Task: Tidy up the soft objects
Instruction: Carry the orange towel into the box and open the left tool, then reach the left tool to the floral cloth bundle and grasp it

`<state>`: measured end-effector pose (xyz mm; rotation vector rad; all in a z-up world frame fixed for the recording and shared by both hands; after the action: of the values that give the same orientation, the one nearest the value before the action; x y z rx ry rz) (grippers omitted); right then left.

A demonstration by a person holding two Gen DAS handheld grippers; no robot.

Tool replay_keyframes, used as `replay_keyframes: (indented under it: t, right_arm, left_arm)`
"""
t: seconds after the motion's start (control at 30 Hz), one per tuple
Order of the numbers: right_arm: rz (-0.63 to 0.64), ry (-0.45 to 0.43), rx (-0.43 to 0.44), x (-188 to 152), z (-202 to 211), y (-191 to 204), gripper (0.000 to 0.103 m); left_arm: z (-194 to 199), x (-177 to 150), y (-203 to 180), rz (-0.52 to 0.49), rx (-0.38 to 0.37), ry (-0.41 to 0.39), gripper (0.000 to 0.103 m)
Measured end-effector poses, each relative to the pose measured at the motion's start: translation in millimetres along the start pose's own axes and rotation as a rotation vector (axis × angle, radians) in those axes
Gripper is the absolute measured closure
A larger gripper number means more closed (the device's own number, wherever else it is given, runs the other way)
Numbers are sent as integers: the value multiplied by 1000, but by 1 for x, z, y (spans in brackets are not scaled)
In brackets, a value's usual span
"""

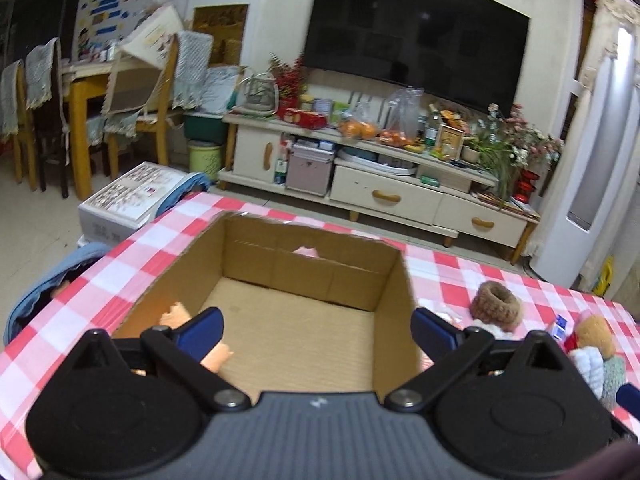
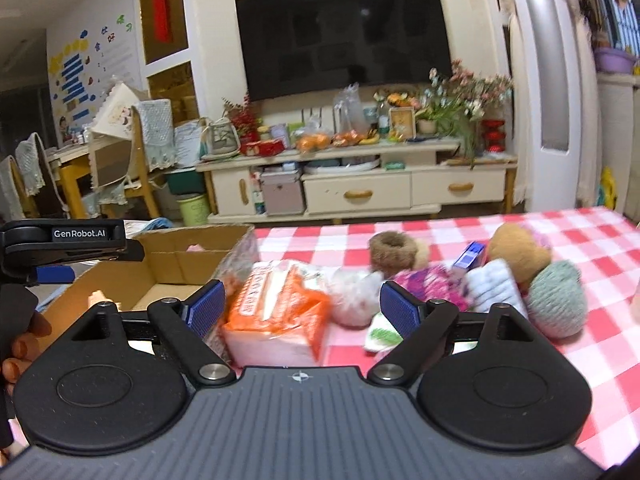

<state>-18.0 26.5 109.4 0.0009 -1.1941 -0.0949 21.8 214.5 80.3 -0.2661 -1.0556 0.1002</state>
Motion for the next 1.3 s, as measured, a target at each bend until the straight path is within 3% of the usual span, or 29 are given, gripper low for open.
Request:
replay_keyframes:
  t: [0.27, 0.6, 1.3]
  right_arm:
    - [7, -33, -53, -2, 14, -23, 0]
    - [21, -11, -151, -8, 14, -51, 0]
    - [-94, 47, -265, -21, 2, -122, 0]
  left_arm:
    - [-3, -5, -29, -48, -42, 2, 3]
    - [-7, -15, -66, -111, -96, 9, 2]
    - [-17, -41, -125, -235, -148, 58, 1]
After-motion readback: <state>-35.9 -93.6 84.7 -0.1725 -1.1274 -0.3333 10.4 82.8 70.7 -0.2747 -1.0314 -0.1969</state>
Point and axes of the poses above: each gripper's, at about its wrist camera, not at the fingertips, and z roughly against the way its jaws point, y to its left, x to its top, the point moved 7 cm from there along -z, roughly the way its jaws point, and after that the axes turned 13 degrees about -x, right-handed, at the moved point
